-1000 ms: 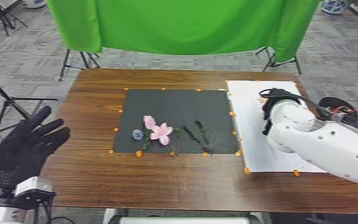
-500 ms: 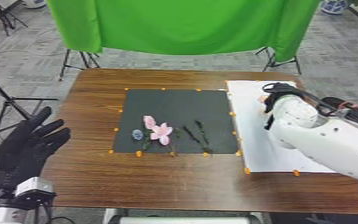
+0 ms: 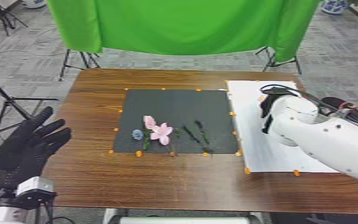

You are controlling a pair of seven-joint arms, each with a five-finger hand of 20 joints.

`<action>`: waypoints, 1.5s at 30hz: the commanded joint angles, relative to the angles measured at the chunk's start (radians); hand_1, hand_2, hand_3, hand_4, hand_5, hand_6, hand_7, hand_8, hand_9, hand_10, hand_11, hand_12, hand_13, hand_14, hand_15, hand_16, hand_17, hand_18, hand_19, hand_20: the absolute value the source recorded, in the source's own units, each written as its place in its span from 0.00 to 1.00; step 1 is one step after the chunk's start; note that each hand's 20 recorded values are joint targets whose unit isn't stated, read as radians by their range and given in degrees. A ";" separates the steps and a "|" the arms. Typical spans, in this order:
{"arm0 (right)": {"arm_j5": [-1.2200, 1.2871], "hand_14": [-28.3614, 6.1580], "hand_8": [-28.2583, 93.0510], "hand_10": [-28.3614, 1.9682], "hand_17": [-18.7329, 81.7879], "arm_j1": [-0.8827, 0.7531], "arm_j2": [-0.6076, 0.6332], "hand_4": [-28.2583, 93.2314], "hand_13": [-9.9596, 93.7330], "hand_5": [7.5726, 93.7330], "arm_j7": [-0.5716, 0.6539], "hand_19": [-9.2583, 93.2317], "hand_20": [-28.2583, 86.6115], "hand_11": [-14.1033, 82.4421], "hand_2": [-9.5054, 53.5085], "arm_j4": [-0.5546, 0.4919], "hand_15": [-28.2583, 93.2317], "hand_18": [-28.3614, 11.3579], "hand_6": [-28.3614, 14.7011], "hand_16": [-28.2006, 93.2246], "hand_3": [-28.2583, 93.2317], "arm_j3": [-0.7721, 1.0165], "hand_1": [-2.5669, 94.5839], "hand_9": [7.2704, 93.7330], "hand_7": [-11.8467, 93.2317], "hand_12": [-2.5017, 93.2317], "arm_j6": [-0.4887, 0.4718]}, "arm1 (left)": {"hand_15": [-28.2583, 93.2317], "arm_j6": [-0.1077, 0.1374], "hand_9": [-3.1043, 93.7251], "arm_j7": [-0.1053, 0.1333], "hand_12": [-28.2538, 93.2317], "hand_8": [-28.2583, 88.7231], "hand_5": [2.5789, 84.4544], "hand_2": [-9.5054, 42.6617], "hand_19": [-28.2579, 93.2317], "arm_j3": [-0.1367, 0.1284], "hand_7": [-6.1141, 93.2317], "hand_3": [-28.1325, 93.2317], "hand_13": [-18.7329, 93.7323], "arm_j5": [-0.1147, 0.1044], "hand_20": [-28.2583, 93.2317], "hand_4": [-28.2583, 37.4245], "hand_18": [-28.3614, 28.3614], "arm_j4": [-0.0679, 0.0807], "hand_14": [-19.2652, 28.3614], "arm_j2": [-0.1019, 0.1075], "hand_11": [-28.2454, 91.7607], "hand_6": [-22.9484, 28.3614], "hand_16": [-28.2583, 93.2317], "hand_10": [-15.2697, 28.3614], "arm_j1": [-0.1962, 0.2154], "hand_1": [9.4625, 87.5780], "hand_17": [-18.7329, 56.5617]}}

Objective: Arrange flowers

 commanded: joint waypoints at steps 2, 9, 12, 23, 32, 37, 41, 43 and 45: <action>-0.010 0.66 0.14 0.43 0.69 -0.003 -0.042 0.04 0.84 0.56 -0.005 1.00 0.43 0.38 0.00 0.006 0.79 0.30 0.60 0.34 0.89 0.002 0.48 0.74 0.30 0.19 -0.016 | 0.69 -0.014 0.38 -0.013 0.33 0.19 0.42 0.29 0.67 0.003 0.13 0.74 0.36 0.007 0.27 0.14 1.00 0.005 1.00 -0.007 0.45 0.64 0.14 0.82 -0.004 0.25 0.17; -0.019 0.66 0.14 0.44 0.69 0.002 -0.047 0.03 0.84 0.61 0.010 1.00 0.42 0.37 0.01 0.016 0.79 0.30 0.64 0.34 0.87 -0.025 0.49 0.74 0.31 0.19 -0.004 | 0.69 -0.019 0.38 -0.018 0.33 0.19 0.42 0.29 0.67 0.001 0.13 0.74 0.36 0.011 0.27 0.14 1.00 0.003 1.00 -0.015 0.45 0.64 0.14 0.82 -0.003 0.25 0.17; -0.024 0.66 0.20 0.49 0.70 0.004 -0.046 0.02 0.85 0.64 0.019 1.00 0.39 0.35 0.01 0.022 0.77 0.31 0.63 0.34 0.86 -0.033 0.52 0.76 0.31 0.19 0.000 | 0.69 -0.018 0.38 -0.024 0.33 0.19 0.42 0.29 0.67 0.001 0.13 0.74 0.36 0.014 0.27 0.14 1.00 0.003 1.00 -0.020 0.45 0.64 0.14 0.82 -0.007 0.25 0.17; -0.129 0.76 0.26 0.66 0.74 0.057 -0.024 0.00 0.91 0.80 0.000 1.00 0.40 0.24 0.02 0.027 0.74 0.36 0.68 0.35 0.82 -0.154 0.62 0.93 0.36 0.30 0.159 | 0.69 -0.009 0.38 -0.005 0.33 0.19 0.42 0.29 0.67 0.004 0.13 0.74 0.36 0.001 0.27 0.13 1.00 0.001 1.00 -0.008 0.45 0.64 0.14 0.82 0.004 0.25 0.17; -0.192 0.78 0.28 0.70 0.75 0.133 -0.014 0.00 0.92 0.84 -0.006 1.00 0.45 0.23 0.00 -0.048 0.74 0.35 0.65 0.36 0.84 -0.193 0.63 0.97 0.34 0.35 0.226 | 0.69 0.000 0.38 0.005 0.33 0.19 0.43 0.29 0.67 -0.007 0.13 0.74 0.36 -0.007 0.27 0.14 1.00 -0.007 1.00 -0.002 0.45 0.64 0.14 0.82 0.026 0.25 0.17; -0.203 0.78 0.29 0.68 0.75 0.158 -0.053 0.00 0.93 0.84 -0.051 1.00 0.46 0.25 0.00 -0.090 0.74 0.35 0.65 0.37 0.85 -0.175 0.63 0.98 0.34 0.35 0.213 | 0.69 0.008 0.38 0.012 0.33 0.19 0.43 0.29 0.67 -0.012 0.13 0.74 0.36 -0.010 0.27 0.14 1.00 -0.011 1.00 0.003 0.45 0.64 0.14 0.82 0.036 0.25 0.17; -0.201 0.78 0.29 0.68 0.75 0.173 -0.107 0.00 0.93 0.85 -0.083 1.00 0.47 0.25 0.00 -0.113 0.74 0.35 0.65 0.37 0.85 -0.174 0.63 0.98 0.33 0.35 0.212 | 0.69 0.012 0.38 0.015 0.33 0.19 0.43 0.29 0.67 -0.013 0.13 0.74 0.36 -0.010 0.27 0.14 1.00 -0.012 1.00 0.007 0.45 0.64 0.14 0.82 0.037 0.25 0.17; -0.202 0.77 0.29 0.68 0.75 0.165 -0.139 0.00 0.93 0.85 -0.103 1.00 0.47 0.25 0.00 -0.124 0.74 0.35 0.65 0.37 0.85 -0.164 0.63 0.98 0.33 0.35 0.200 | 0.69 0.012 0.38 0.016 0.33 0.19 0.43 0.29 0.67 -0.017 0.13 0.74 0.36 -0.012 0.27 0.14 1.00 -0.014 1.00 0.008 0.45 0.64 0.14 0.82 0.043 0.25 0.17; -0.197 0.77 0.29 0.68 0.75 0.165 -0.171 0.00 0.93 0.85 -0.118 1.00 0.47 0.25 0.00 -0.138 0.74 0.34 0.64 0.37 0.85 -0.171 0.63 0.98 0.33 0.35 0.195 | 0.69 0.022 0.38 0.030 0.33 0.19 0.43 0.29 0.67 -0.017 0.13 0.74 0.36 -0.020 0.27 0.14 1.00 -0.015 1.00 0.020 0.45 0.64 0.14 0.82 0.051 0.25 0.17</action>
